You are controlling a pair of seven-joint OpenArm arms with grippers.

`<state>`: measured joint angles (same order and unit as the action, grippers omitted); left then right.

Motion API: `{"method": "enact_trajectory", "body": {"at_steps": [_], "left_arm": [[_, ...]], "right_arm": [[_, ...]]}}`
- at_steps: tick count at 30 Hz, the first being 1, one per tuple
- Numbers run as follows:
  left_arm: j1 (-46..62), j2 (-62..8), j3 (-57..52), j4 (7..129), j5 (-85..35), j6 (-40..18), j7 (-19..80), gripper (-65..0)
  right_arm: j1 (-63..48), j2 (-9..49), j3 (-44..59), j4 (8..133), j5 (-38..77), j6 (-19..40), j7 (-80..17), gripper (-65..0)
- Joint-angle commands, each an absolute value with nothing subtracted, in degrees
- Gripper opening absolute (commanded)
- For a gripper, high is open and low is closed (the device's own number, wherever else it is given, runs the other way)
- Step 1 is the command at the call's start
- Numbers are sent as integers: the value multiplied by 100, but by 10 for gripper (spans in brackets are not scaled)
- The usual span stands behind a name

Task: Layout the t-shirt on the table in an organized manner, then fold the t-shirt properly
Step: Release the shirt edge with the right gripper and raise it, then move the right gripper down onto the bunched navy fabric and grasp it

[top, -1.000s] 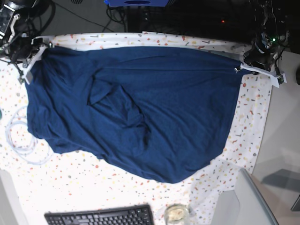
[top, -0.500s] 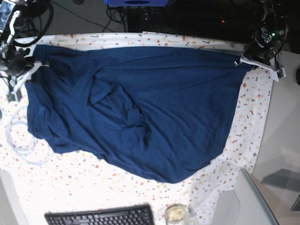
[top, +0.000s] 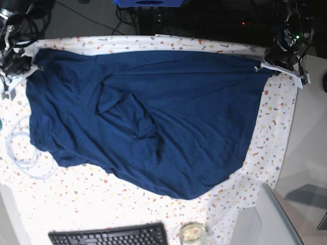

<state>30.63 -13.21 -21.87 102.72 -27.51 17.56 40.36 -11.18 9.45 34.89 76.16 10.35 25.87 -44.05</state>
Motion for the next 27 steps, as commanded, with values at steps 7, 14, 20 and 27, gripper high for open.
{"method": "enact_trajectory", "body": {"at_steps": [7, 14, 20, 27], "left_arm": [[3116, -1385, -2176, 10387, -2747, 1763, 3952, -650], [3204, -1385, -2237, 10334, -2747, 1763, 3952, -650], [3222, -1385, -2246, 10334, -2747, 1771, 3952, -502], [3292, -1358, -2484, 10396, -2765, 1771, 3952, -135]], "right_arm": [[-1437, 989, 3521, 8224, 1103, 2554, -4330, -629], [-1499, 796, 3459, 9341, 1103, 2554, -4330, -629], [-989, 831, 3055, 9314, 1103, 2554, -4321, -629], [778, 1262, 2141, 8321, 1103, 2580, -4277, -620]]}}
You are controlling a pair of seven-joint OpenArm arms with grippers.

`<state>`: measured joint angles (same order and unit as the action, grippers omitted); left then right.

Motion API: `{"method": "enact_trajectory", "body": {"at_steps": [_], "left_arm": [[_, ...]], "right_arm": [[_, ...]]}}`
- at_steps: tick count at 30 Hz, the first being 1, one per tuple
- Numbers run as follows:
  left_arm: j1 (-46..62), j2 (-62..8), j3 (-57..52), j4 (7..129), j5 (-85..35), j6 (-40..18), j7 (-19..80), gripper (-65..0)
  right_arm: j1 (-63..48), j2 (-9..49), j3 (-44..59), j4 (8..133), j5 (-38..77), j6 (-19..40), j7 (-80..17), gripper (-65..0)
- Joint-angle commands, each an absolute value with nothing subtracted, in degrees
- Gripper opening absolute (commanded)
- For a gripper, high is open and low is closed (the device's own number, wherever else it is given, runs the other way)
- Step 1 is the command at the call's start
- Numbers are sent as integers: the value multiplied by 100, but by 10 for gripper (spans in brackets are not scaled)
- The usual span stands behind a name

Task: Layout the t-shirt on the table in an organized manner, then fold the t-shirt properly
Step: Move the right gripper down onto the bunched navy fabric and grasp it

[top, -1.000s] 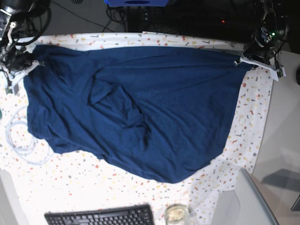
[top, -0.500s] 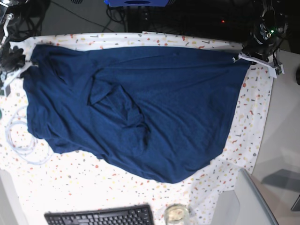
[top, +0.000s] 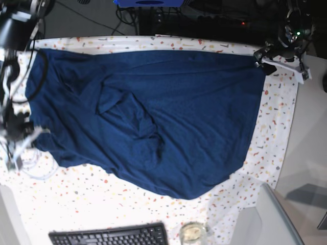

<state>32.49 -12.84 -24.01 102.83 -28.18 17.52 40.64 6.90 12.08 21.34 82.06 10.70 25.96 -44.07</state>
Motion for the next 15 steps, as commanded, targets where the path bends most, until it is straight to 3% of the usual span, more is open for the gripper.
{"method": "enact_trajectory", "body": {"at_steps": [1, 4, 7, 9, 11, 13, 15], "left_arm": [[3292, -1279, -2651, 10413, -2774, 1771, 3952, -122], [3284, -963, -3310, 10589, -2756, 1754, 3952, -128], [3284, -752, -3662, 10791, -2756, 1745, 3952, -178], [3292, -734, -3714, 10818, -2756, 1745, 3952, -291], [3301, -708, -3732, 10809, -2756, 1745, 3952, -467], [3310, -699, -3732, 10800, -2756, 1745, 3952, -650], [3310, -699, -3732, 10774, -2756, 1745, 3952, -650]], "right_arm": [[1165, 1341, 1956, 7881, 1103, 2580, -4268, -620], [2220, 1402, 1560, 6440, 1103, 2580, -3846, -614], [2967, 1411, 1200, 4989, 1103, 2563, -2835, -492], [3336, 1411, 840, 4110, 1103, 2563, -2132, -342], [3653, 1411, 409, 3310, 1103, 2554, -1587, -209], [3890, 1402, 22, 2651, 1103, 2554, -1182, -137], [4031, 1376, -268, 2158, 1103, 2545, -813, -137]]}}
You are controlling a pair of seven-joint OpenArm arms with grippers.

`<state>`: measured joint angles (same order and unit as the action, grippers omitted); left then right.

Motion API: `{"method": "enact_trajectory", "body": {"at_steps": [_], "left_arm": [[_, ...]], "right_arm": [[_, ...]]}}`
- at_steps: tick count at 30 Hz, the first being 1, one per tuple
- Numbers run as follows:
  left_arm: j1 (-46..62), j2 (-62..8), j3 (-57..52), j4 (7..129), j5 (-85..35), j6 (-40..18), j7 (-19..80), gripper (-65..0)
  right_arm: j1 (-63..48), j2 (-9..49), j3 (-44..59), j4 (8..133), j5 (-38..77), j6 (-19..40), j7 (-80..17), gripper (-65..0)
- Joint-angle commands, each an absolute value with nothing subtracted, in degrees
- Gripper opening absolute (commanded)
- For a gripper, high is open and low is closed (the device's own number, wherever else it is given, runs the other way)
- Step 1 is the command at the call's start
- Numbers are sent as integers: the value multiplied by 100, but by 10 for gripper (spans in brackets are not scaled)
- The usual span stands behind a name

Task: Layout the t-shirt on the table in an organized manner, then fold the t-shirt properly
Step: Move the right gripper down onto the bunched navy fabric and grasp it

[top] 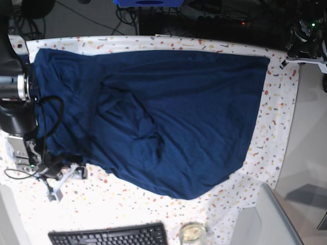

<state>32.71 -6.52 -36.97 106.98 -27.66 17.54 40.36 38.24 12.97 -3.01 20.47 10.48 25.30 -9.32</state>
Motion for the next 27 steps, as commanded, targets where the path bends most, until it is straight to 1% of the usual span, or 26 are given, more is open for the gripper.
{"method": "enact_trajectory", "body": {"at_steps": [1, 2, 6, 7, 13, 17, 19, 20, 24, 26, 27], "left_arm": [[3310, -699, -3741, 10774, -2756, 1745, 3952, -650], [3310, -699, -3741, 10774, -2756, 1745, 3952, -650], [3310, -699, -3741, 10765, -2756, 1745, 3952, -650], [3310, -699, -3741, 10765, -2756, 1745, 3952, -650], [3310, -699, -3723, 10756, -2756, 1745, 3952, -650], [3310, -699, -3732, 10721, -2756, 1745, 3952, -650], [3310, -699, -3732, 10651, -2756, 1745, 3952, -650], [3310, -699, -3732, 10589, -2756, 1745, 3952, -650], [3310, -699, -3732, 10510, -2756, 1745, 3952, -650], [3363, -699, -3732, 10510, -2756, 1745, 3952, -650], [3363, -699, -3732, 10510, -2756, 1745, 3952, -650]], "right_arm": [[4075, 1367, -374, 1956, 1103, 2492, -585, -143], [4075, 1358, -488, 1815, 1103, 2316, -400, -143], [3996, 1358, -936, 1604, 1103, 1112, 84, -143], [3952, 1358, -1024, 1604, 1112, 980, 145, -143], [3925, 1349, -1086, 1604, 1112, 919, 163, -143], [3864, 1200, -1112, 1560, 1112, 919, 163, -146], [3820, 1121, -1095, 1525, 1112, 919, 163, -198], [3811, 1095, -1086, 1525, 1112, 919, 163, -240], [3793, 1077, -1086, 1525, 1130, 919, 163, -452], [3802, 1086, -1086, 1552, 1130, 919, 163, -603], [3820, 1103, -1086, 1569, 1130, 919, 163, -650]]}}
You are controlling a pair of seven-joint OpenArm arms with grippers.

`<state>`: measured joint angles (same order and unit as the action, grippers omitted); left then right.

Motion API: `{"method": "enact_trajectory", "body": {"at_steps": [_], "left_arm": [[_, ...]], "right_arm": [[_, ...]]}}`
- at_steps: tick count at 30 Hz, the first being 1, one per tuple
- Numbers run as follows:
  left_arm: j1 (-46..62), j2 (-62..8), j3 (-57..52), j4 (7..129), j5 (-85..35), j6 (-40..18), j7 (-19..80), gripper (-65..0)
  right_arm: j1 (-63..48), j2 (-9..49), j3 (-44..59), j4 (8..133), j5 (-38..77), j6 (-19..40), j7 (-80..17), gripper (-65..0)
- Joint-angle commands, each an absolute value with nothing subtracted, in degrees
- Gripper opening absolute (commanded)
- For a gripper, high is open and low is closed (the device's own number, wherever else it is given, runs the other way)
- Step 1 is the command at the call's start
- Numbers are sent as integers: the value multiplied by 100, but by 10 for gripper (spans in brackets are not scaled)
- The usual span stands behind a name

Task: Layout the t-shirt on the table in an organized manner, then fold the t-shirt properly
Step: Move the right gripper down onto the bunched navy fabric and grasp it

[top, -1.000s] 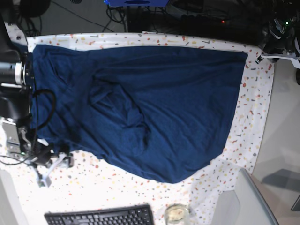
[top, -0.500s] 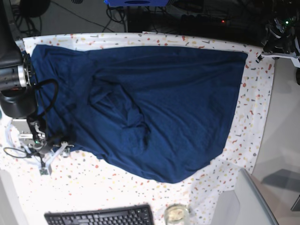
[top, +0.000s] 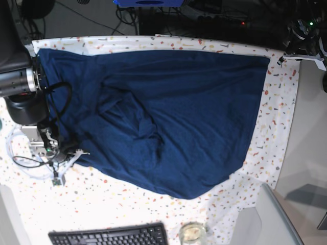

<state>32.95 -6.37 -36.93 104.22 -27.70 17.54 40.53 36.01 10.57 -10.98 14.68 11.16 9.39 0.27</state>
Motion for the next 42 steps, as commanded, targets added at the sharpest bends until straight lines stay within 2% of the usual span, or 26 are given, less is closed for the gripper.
{"method": "enact_trajectory", "body": {"at_steps": [1, 2, 11, 24, 27, 33, 37, 42], "left_arm": [[3371, -699, -3732, 10519, -2756, 1745, 3952, -650], [3371, -699, -3732, 10519, -2756, 1745, 3952, -650], [3345, -699, -3723, 10519, -2756, 1745, 3952, -650], [3345, -716, -3732, 10519, -2756, 1745, 3952, -650], [3336, -716, -3705, 10519, -2756, 1745, 3952, -650], [3152, -708, -3688, 10519, -2747, 1745, 3969, -650], [3134, -716, -3688, 10519, -2747, 1745, 3969, -650], [3055, -725, -3688, 10510, -2747, 1745, 3969, -650]], "right_arm": [[3829, 1112, -1086, 1657, 1138, 919, 163, -650], [3829, 1121, -1086, 1798, 1138, 919, 163, -633], [3679, 1411, -1077, 3327, 1138, 919, -532, -650], [3662, 1402, -1077, 3829, 1138, 919, -549, -650], [3468, 1358, -1077, 3952, 1138, 927, -892, -650], [2325, 1262, -1086, 5376, 1138, 927, -998, -650], [1534, 1226, -1077, 6501, 1138, 927, -1780, -650], [822, 989, -1077, 7213, 1138, 927, -2237, -647]]}}
